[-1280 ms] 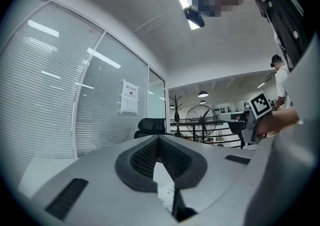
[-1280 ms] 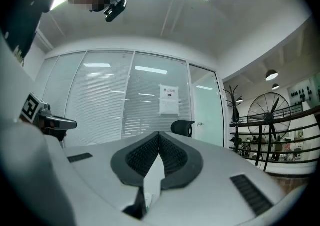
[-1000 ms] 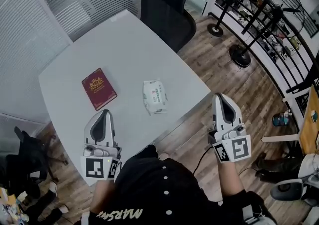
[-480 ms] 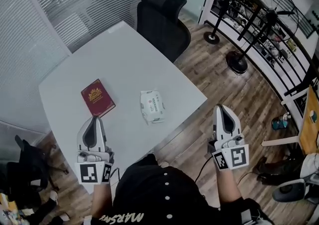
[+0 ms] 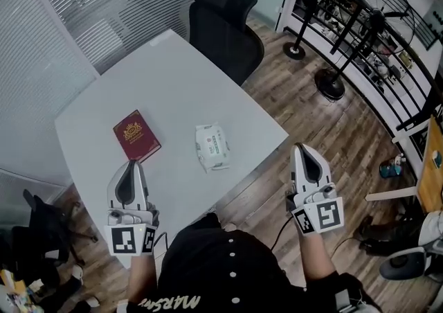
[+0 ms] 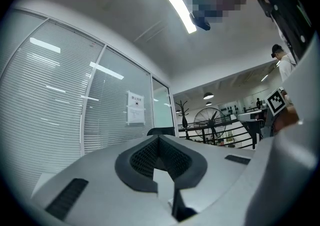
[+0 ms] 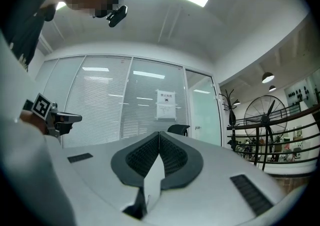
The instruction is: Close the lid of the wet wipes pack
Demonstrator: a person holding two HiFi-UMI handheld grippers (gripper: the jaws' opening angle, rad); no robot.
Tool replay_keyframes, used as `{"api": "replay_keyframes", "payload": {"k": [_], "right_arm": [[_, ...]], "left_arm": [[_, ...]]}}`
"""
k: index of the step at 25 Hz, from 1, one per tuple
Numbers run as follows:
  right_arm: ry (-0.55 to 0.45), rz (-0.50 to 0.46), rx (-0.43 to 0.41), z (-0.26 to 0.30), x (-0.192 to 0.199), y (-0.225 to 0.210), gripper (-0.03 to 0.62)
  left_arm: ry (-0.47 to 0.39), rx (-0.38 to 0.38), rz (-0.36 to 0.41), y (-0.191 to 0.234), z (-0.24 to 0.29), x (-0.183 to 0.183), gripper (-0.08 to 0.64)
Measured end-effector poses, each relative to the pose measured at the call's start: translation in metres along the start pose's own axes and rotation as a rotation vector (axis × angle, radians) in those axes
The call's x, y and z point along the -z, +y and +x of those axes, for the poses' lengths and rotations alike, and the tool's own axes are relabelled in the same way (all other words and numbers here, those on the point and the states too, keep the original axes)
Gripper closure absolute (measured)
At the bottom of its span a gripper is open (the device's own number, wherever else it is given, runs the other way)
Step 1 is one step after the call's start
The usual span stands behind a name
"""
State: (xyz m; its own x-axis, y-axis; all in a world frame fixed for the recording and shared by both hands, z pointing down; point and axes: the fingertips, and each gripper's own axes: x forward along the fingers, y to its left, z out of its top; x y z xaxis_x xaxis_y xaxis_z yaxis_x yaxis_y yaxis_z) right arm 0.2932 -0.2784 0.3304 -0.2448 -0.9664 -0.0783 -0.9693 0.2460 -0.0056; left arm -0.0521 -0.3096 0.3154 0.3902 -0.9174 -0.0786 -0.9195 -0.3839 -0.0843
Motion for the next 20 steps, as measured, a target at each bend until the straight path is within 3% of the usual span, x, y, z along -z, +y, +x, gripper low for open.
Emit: {"api": "replay_keyframes", "payload": {"k": [20], "right_arm": [[0.011, -0.041, -0.025, 0.0062, -0.0007, 0.0058, 0.565]], "left_arm": [[-0.002, -0.018, -0.003, -0.0015, -0.0067, -0.0021, 0.552]]}}
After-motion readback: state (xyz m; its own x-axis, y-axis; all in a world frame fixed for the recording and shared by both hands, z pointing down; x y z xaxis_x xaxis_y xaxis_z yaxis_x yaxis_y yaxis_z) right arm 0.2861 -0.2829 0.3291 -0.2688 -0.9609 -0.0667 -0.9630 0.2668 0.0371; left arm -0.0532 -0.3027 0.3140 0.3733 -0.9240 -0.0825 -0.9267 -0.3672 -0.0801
